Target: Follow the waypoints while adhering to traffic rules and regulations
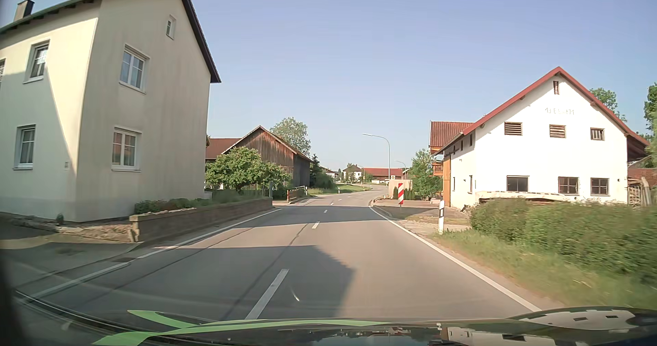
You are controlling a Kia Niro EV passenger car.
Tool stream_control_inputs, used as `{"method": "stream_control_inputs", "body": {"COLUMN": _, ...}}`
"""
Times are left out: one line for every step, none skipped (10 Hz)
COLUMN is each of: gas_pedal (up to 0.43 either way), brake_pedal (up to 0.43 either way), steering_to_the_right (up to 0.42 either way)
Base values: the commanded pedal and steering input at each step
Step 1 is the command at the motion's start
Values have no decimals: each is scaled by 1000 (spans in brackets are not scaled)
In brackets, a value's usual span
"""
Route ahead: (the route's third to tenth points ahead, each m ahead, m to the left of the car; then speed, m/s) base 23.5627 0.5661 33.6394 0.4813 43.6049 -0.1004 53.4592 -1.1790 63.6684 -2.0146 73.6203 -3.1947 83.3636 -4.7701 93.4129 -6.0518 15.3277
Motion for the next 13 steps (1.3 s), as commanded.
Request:
{"method": "stream_control_inputs", "body": {"gas_pedal": 0, "brake_pedal": 0, "steering_to_the_right": -7}}
{"method": "stream_control_inputs", "body": {"gas_pedal": 20, "brake_pedal": 0, "steering_to_the_right": -3}}
{"method": "stream_control_inputs", "body": {"gas_pedal": 20, "brake_pedal": 0, "steering_to_the_right": -3}}
{"method": "stream_control_inputs", "body": {"gas_pedal": 28, "brake_pedal": 0, "steering_to_the_right": -3}}
{"method": "stream_control_inputs", "body": {"gas_pedal": 20, "brake_pedal": 0, "steering_to_the_right": -1}}
{"method": "stream_control_inputs", "body": {"gas_pedal": 0, "brake_pedal": 0, "steering_to_the_right": 3}}
{"method": "stream_control_inputs", "body": {"gas_pedal": 0, "brake_pedal": 0, "steering_to_the_right": 4}}
{"method": "stream_control_inputs", "body": {"gas_pedal": 0, "brake_pedal": 0, "steering_to_the_right": 3}}
{"method": "stream_control_inputs", "body": {"gas_pedal": 0, "brake_pedal": 0, "steering_to_the_right": 3}}
{"method": "stream_control_inputs", "body": {"gas_pedal": 0, "brake_pedal": 0, "steering_to_the_right": 3}}
{"method": "stream_control_inputs", "body": {"gas_pedal": 0, "brake_pedal": 0, "steering_to_the_right": 1}}
{"method": "stream_control_inputs", "body": {"gas_pedal": 0, "brake_pedal": 0, "steering_to_the_right": 1}}
{"method": "stream_control_inputs", "body": {"gas_pedal": 0, "brake_pedal": 0, "steering_to_the_right": 1}}
